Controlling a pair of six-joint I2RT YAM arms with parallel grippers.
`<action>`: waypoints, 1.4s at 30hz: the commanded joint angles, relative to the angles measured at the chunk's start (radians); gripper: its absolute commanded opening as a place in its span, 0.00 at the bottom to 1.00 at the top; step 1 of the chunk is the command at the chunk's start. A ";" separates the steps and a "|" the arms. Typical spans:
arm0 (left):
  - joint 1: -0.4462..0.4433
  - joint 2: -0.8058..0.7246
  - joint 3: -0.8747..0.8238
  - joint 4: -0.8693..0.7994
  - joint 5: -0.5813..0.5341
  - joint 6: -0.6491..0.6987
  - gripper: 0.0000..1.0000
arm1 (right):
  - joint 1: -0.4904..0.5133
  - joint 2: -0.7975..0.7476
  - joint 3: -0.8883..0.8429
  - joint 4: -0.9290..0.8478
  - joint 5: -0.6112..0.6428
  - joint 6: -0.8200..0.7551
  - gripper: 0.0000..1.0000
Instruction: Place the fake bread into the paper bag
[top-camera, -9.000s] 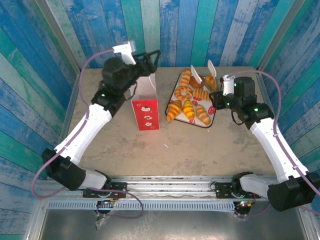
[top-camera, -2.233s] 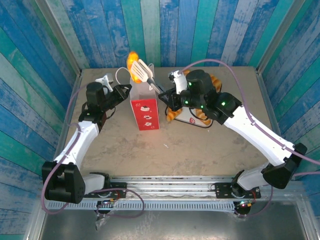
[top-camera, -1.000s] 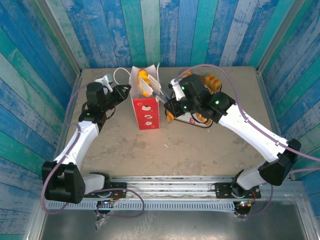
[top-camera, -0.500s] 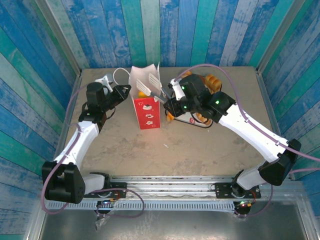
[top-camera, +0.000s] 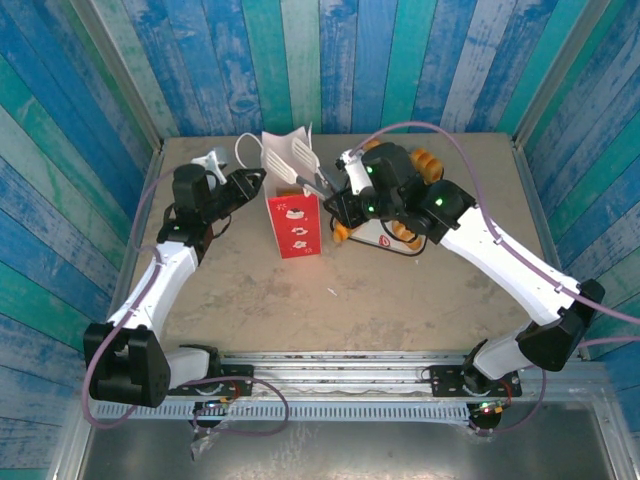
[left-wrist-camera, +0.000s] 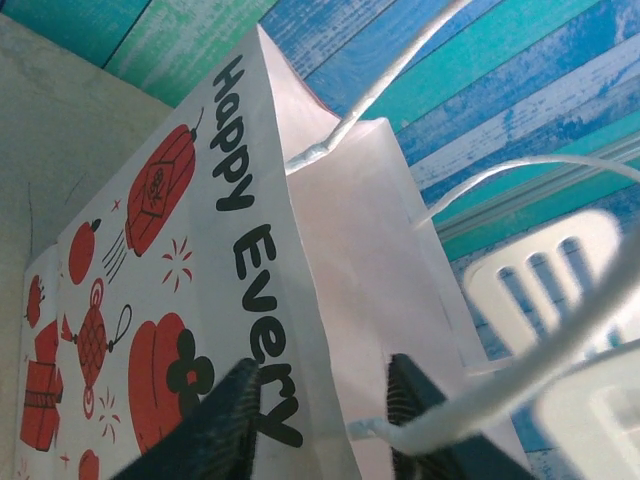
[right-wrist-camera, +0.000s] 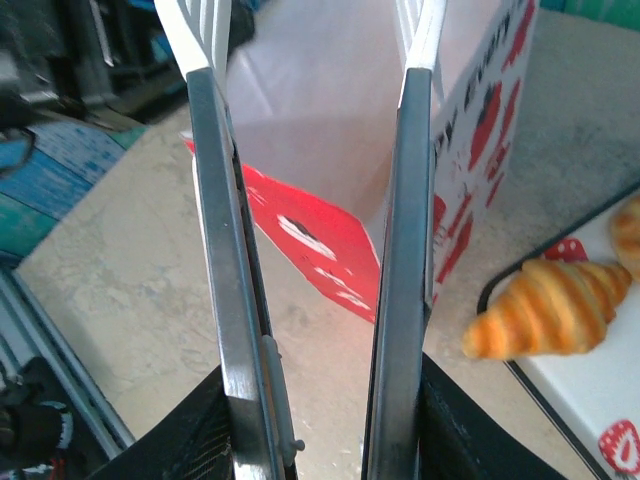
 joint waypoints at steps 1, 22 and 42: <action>-0.003 -0.028 0.054 -0.009 0.024 0.027 0.46 | 0.005 -0.057 0.076 0.087 -0.045 0.014 0.41; -0.001 -0.257 0.081 -0.214 -0.228 0.331 0.95 | -0.197 -0.242 0.054 -0.267 0.235 -0.009 0.40; -0.002 -0.387 -0.056 -0.137 -0.388 0.361 0.94 | -0.442 -0.135 -0.331 -0.425 0.173 -0.057 0.43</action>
